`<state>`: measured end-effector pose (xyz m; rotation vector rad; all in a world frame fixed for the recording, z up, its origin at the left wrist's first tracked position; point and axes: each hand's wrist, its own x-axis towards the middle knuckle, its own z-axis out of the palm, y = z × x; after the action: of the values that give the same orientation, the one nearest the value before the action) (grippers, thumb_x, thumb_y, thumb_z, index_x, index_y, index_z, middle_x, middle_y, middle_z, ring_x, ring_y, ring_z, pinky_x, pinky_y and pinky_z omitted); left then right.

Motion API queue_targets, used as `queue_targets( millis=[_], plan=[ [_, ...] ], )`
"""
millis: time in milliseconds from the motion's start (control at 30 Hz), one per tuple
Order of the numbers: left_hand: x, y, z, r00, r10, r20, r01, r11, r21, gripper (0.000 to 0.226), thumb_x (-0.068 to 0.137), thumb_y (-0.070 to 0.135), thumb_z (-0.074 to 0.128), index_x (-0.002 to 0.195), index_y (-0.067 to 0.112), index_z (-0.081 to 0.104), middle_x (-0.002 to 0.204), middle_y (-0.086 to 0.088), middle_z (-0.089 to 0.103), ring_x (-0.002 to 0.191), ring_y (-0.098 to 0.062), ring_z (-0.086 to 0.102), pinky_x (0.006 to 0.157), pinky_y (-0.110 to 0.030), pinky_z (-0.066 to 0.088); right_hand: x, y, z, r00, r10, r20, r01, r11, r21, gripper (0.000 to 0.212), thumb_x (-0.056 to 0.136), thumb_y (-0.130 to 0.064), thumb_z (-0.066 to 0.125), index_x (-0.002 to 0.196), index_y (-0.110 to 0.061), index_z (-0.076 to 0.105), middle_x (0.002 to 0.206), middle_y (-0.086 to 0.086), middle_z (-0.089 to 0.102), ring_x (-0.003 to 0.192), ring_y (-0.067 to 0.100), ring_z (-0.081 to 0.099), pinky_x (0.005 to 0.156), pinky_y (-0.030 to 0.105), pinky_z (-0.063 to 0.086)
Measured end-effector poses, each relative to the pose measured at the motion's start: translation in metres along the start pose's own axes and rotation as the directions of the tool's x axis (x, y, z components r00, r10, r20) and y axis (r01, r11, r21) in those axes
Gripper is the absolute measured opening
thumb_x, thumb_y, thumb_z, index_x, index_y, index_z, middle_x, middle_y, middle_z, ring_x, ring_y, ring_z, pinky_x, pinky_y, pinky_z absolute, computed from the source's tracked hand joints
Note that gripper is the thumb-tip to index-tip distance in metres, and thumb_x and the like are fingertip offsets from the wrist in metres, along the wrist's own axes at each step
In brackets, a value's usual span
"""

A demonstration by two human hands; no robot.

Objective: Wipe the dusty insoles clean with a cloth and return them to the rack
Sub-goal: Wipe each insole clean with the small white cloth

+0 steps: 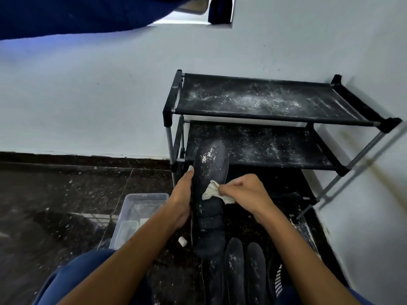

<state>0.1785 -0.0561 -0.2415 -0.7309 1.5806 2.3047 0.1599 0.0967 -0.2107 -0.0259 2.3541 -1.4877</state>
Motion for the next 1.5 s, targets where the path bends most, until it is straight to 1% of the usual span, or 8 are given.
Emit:
queue_targets(
  millis=[133, 267, 467, 700, 867, 1033, 1400, 1500],
  plan=[
    [-0.012, 0.003, -0.003, 0.995, -0.01, 0.098, 0.023, 0.99, -0.136, 0.073, 0.093, 0.064, 0.026, 0.11, 0.007, 0.068, 0.106, -0.017, 0.07, 0.092, -0.028, 0.069, 0.08, -0.039, 0.051, 0.0, 0.0, 0.003, 0.996, -0.006, 0.086, 0.006, 1.0, 0.006, 0.012, 0.068, -0.018, 0.069, 0.067, -0.007, 0.074, 0.069, 0.005, 0.066, 0.071, 0.009, 0.06, 0.065, 0.023, 0.047],
    [-0.023, 0.008, -0.009, 0.984, 0.007, 0.176, 0.038, 0.967, -0.251, 0.084, 0.089, 0.071, 0.023, 0.104, 0.002, 0.069, 0.107, -0.026, 0.068, 0.091, -0.033, 0.07, 0.081, -0.043, 0.05, -0.007, 0.0, 0.005, 0.98, -0.033, 0.196, 0.025, 0.999, 0.041, 0.005, 0.068, -0.012, 0.071, 0.066, -0.01, 0.075, 0.095, -0.005, 0.072, 0.099, 0.0, 0.062, 0.086, 0.022, 0.048],
    [-0.028, 0.01, -0.011, 0.989, 0.013, 0.146, 0.032, 0.952, -0.304, 0.083, 0.091, 0.069, 0.017, 0.108, 0.003, 0.064, 0.092, -0.026, 0.07, 0.079, -0.035, 0.07, 0.074, -0.044, 0.051, -0.021, -0.006, 0.006, 0.972, -0.1, 0.214, 0.101, 0.995, 0.004, 0.015, 0.072, -0.009, 0.07, 0.061, -0.018, 0.074, 0.079, -0.006, 0.073, 0.08, 0.002, 0.065, 0.073, 0.016, 0.049],
    [-0.034, 0.008, -0.015, 0.975, -0.008, 0.223, 0.073, 0.956, -0.285, 0.087, 0.091, 0.069, 0.017, 0.111, -0.001, 0.065, 0.114, -0.021, 0.066, 0.079, -0.032, 0.065, 0.086, -0.049, 0.049, -0.014, -0.017, 0.01, 0.936, -0.201, -0.288, 0.28, 0.923, 0.265, 0.015, 0.074, -0.002, 0.069, 0.08, -0.016, 0.071, 0.073, -0.003, 0.07, 0.066, 0.007, 0.062, 0.063, 0.019, 0.048],
    [-0.04, 0.0, -0.013, 0.946, -0.049, 0.322, 0.121, 0.971, -0.208, 0.085, 0.09, 0.068, 0.021, 0.094, 0.001, 0.074, 0.096, -0.018, 0.07, 0.073, -0.03, 0.065, 0.076, -0.048, 0.053, -0.01, -0.017, 0.025, 0.783, -0.471, -0.406, 0.505, 0.863, -0.03, 0.035, 0.083, -0.005, 0.063, 0.113, -0.022, 0.063, 0.088, -0.005, 0.066, 0.074, 0.002, 0.061, 0.067, 0.008, 0.047],
    [-0.04, -0.001, -0.013, 0.933, -0.087, 0.35, 0.157, 0.972, -0.175, 0.079, 0.089, 0.069, 0.028, 0.108, 0.0, 0.063, 0.087, -0.02, 0.064, 0.071, -0.03, 0.063, 0.076, -0.05, 0.053, 0.0, -0.013, 0.039, 0.699, -0.62, -0.355, 0.533, 0.784, -0.32, 0.032, 0.089, -0.012, 0.06, 0.12, -0.016, 0.064, 0.091, -0.002, 0.063, 0.078, 0.005, 0.058, 0.074, 0.009, 0.044],
    [-0.04, 0.002, -0.018, 0.952, 0.004, 0.308, 0.08, 0.962, -0.261, 0.07, 0.093, 0.064, 0.022, 0.102, 0.01, 0.066, 0.087, -0.015, 0.072, 0.077, -0.028, 0.07, 0.073, -0.049, 0.056, 0.0, -0.012, 0.051, 0.657, -0.714, -0.243, 0.631, 0.697, -0.341, 0.016, 0.086, -0.009, 0.066, 0.101, -0.009, 0.072, 0.091, 0.0, 0.065, 0.076, 0.004, 0.062, 0.073, 0.01, 0.048],
    [-0.039, 0.001, -0.019, 0.957, -0.006, 0.289, 0.079, 0.967, -0.242, 0.072, 0.093, 0.064, 0.022, 0.101, 0.009, 0.066, 0.09, -0.015, 0.072, 0.077, -0.029, 0.07, 0.081, -0.052, 0.051, -0.001, -0.014, 0.05, 0.614, -0.708, -0.348, 0.626, 0.706, -0.331, 0.016, 0.086, -0.007, 0.064, 0.1, -0.009, 0.072, 0.082, 0.0, 0.066, 0.07, 0.004, 0.06, 0.069, 0.007, 0.046]
  ],
)
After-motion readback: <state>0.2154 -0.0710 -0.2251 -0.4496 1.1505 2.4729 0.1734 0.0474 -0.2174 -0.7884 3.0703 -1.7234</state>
